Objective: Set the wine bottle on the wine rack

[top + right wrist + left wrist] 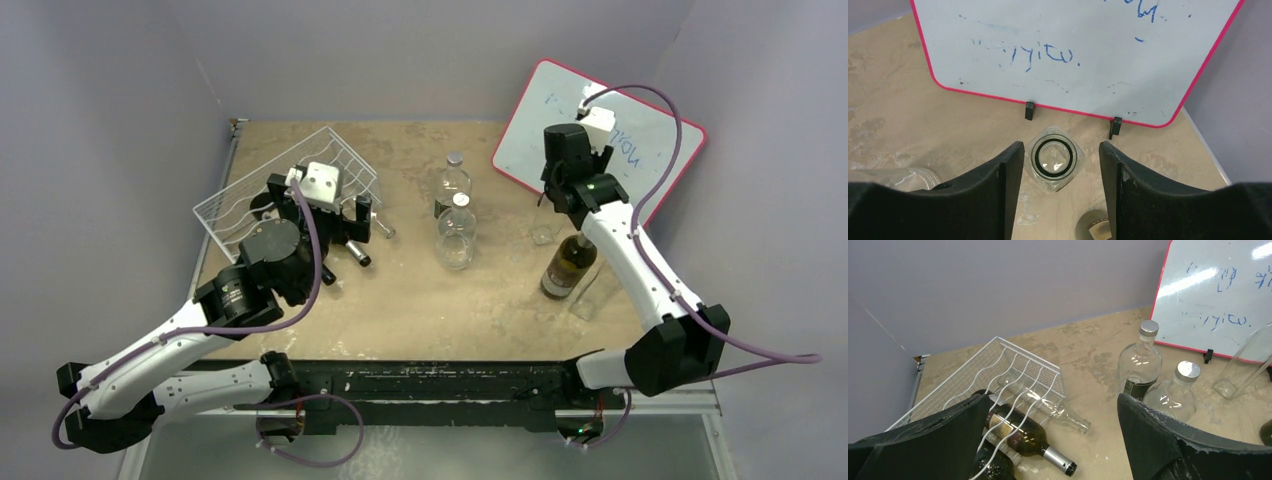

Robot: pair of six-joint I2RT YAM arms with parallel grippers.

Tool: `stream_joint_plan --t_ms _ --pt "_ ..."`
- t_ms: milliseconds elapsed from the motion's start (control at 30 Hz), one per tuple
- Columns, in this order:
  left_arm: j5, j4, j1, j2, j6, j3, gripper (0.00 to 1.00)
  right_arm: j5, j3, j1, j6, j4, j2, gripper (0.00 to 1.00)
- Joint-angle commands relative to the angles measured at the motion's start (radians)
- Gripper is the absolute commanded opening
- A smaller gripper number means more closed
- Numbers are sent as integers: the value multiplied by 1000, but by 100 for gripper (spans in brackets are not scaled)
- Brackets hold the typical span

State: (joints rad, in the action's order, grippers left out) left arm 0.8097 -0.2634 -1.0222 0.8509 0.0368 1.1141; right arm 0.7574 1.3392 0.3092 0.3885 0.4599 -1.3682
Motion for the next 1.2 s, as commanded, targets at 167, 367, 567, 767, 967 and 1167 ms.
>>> stream_joint_plan --t_ms 167,367,567,767,967,1167 --pt "-15 35 -1 0 -27 -7 100 -105 -34 -35 -12 -78 -15 41" --pt "-20 36 0 3 -34 -10 100 -164 -28 -38 -38 -85 -11 14" --pt "-25 39 -1 6 -46 -25 100 -260 -16 -38 -81 -88 37 0" --pt "-98 63 -1 24 -67 -56 100 -377 -11 -38 -125 -97 133 0" --pt "-190 120 0 53 -89 -93 100 -393 27 -38 -151 -60 198 0" --pt "-330 248 -1 94 -95 -165 100 -535 41 -38 -202 8 254 0"
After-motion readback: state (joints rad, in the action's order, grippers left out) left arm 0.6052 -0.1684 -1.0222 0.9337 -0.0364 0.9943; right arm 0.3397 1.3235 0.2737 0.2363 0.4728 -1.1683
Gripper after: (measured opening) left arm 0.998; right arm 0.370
